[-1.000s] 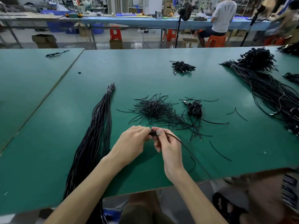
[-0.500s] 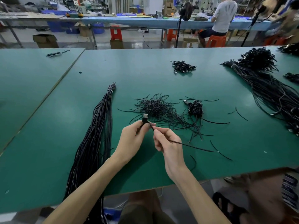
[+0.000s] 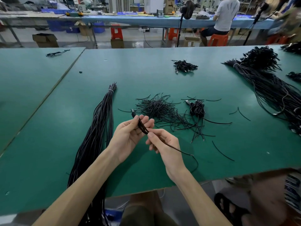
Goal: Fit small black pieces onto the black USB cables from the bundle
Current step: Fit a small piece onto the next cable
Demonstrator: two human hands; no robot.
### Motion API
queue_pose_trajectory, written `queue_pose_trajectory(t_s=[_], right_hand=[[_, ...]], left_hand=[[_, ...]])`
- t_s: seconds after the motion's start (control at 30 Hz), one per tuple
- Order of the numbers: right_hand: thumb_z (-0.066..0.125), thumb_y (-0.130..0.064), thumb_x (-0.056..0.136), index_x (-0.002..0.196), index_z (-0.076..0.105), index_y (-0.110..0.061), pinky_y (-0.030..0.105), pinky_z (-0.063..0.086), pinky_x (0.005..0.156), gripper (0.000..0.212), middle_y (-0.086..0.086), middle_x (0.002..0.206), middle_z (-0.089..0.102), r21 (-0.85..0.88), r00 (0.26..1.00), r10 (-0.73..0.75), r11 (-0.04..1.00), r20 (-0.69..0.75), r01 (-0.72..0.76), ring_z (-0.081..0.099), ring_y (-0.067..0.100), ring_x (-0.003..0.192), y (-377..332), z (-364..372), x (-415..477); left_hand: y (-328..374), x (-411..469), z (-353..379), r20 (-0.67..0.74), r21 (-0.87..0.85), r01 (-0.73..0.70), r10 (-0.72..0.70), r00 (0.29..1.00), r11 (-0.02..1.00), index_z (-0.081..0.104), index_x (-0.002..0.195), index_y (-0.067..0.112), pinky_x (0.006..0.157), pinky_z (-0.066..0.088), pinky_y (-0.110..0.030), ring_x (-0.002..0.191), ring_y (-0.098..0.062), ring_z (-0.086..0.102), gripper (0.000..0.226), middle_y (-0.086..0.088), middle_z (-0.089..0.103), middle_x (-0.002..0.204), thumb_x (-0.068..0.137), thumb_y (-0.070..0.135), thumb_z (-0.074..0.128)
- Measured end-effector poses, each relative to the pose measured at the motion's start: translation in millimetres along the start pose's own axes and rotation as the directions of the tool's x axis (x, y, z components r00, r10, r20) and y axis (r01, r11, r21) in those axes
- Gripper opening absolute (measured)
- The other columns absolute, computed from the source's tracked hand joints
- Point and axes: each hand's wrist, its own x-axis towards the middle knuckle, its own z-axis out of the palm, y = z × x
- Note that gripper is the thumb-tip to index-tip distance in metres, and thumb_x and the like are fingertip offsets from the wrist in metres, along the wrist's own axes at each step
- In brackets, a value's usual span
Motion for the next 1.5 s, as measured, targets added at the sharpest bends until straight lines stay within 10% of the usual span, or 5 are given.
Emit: queue_pose_trajectory(t_s=[0.47, 0.67, 0.9, 1.2, 1.5], right_hand=[[0.035, -0.064, 0.102, 0.067, 0.076, -0.012, 0.021, 0.04, 0.046, 0.075, 0.019, 0.066, 0.072, 0.044, 0.997, 0.065, 0.997, 0.048, -0.068, 0.061, 0.021, 0.048, -4, 2, -2], [0.039, -0.042, 0.11, 0.115, 0.07, -0.007, 0.021, 0.049, 0.058, 0.047, 0.015, 0.102, 0.078, 0.235, 0.995, 0.056, 0.971, -0.083, -0.035, 0.074, 0.023, 0.077, -2, -5, 1], [0.064, -0.023, 0.102, 0.14, 0.06, -0.025, 0.028, 0.049, 0.106, 0.038, -0.012, 0.133, 0.066, -0.226, 0.995, -0.092, 0.97, -0.024, 0.084, 0.059, 0.005, 0.127, 7, 3, 0], [0.054, -0.011, 0.107, 0.132, 0.068, -0.026, 0.03, 0.058, 0.091, 0.033, 0.001, 0.115, 0.073, -0.097, 0.992, -0.087, 0.992, -0.086, 0.078, 0.069, 0.01, 0.106, 10, 2, 1], [0.055, -0.029, 0.106, 0.137, 0.066, -0.019, 0.036, 0.055, 0.103, 0.034, -0.004, 0.123, 0.066, -0.085, 0.994, -0.068, 0.994, -0.08, 0.062, 0.067, 0.007, 0.113, 4, 4, 1]], left_hand=[[27, 14, -14, -0.153, -0.499, -0.126, 0.056, 0.987, 0.858, 0.054, 0.085, 0.012, 0.048, 0.038, -0.018, 0.044, -0.005, 0.032, 0.038, 0.009, 0.036, 0.062, 0.111, 0.004, 0.027], [11, 11, -9, -0.118, -0.184, -0.131, 0.11, 0.987, 0.974, 0.051, 0.088, 0.013, 0.061, 0.047, -0.022, 0.051, -0.007, 0.038, 0.031, 0.007, 0.04, 0.064, 0.11, 0.003, 0.03], [-5, -4, 1, 0.152, 0.317, -0.067, 0.02, 0.988, 0.946, 0.048, 0.086, 0.01, 0.069, 0.048, -0.02, 0.06, -0.012, 0.048, 0.025, 0.003, 0.047, 0.067, 0.106, 0.021, 0.038], [-8, -4, 1, 0.147, 0.439, -0.166, 0.112, 0.983, 0.883, 0.06, 0.089, 0.007, 0.081, 0.056, -0.04, 0.076, -0.026, 0.064, 0.027, -0.009, 0.063, 0.076, 0.105, 0.024, 0.045], [-13, -2, 0, 0.147, 0.626, -0.299, 0.267, 0.952, 0.72, 0.059, 0.083, 0.011, 0.085, 0.051, -0.024, 0.079, -0.015, 0.062, 0.03, 0.003, 0.066, 0.077, 0.108, 0.018, 0.045]])
